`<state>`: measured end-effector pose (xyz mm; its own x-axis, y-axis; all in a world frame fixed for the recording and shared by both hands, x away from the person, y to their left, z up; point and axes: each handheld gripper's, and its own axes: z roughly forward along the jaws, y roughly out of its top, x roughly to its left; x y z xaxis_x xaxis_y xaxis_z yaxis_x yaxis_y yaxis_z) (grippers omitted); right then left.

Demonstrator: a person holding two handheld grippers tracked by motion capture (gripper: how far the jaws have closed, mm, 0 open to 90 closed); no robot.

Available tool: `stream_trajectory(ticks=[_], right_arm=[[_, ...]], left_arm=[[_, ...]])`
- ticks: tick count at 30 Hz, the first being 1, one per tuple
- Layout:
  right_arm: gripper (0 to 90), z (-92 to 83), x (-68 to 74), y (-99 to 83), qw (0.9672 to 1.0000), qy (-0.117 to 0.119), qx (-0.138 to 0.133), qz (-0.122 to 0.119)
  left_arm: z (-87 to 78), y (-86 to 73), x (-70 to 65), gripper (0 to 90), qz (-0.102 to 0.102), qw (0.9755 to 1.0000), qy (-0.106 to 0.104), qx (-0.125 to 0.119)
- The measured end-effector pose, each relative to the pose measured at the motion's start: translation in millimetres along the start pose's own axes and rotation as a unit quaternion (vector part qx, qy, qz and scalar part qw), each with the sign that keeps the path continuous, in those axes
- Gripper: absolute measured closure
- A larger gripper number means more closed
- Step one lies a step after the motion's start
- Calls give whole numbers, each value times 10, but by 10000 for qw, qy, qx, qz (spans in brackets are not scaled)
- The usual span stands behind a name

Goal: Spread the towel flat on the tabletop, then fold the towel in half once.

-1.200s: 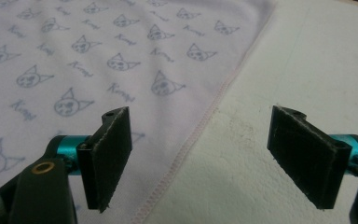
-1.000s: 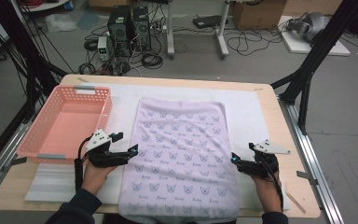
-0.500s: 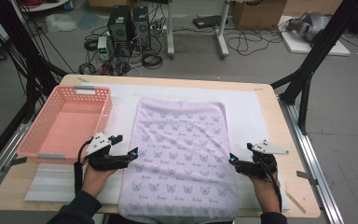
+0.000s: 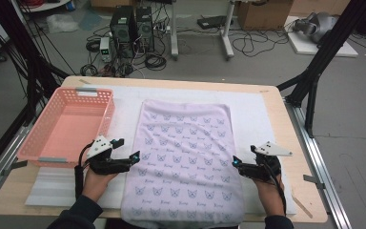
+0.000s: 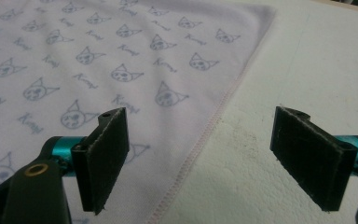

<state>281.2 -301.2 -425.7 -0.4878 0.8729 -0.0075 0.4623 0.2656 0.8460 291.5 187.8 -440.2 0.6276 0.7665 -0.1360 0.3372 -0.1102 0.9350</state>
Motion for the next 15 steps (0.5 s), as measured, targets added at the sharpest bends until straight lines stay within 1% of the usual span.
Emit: stream_trajectory(ticks=[4, 7, 8, 9, 10, 11, 13, 14, 15], right_arm=[[183, 7, 12, 9, 10000, 4, -6, -23], [183, 19, 12, 15, 10000, 11, -12, 5], [183, 28, 5, 17, 10000, 12, -8, -31], [183, 35, 13, 20, 10000, 25, 17, 20], [183, 43, 7, 23, 10000, 27, 18, -31], [183, 50, 16, 25, 10000, 45, 36, 12], [183, 68, 14, 27, 10000, 65, 60, -4], [184, 80, 6, 27, 9999, 72, 76, -20], [183, 89, 2, 26, 9999, 86, 118, 21]], left_arm=[[-3, 0, -4, 177, -15, 10000, -6, -18], [14, -5, -1, 177, -24, 10000, -25, 19], [20, -3, 5, 177, -26, 10000, -25, 31], [28, 2, 13, 180, -49, 10000, -20, 33], [36, 12, 25, 186, -88, 10000, -12, 32], [46, 24, 36, 187, -147, 9999, 3, 30], [73, 48, 62, 188, -212, 9998, 60, 36], [89, 59, 77, 188, -245, 9997, 64, 56], [107, 66, 93, 186, -297, 9995, 58, 85]])
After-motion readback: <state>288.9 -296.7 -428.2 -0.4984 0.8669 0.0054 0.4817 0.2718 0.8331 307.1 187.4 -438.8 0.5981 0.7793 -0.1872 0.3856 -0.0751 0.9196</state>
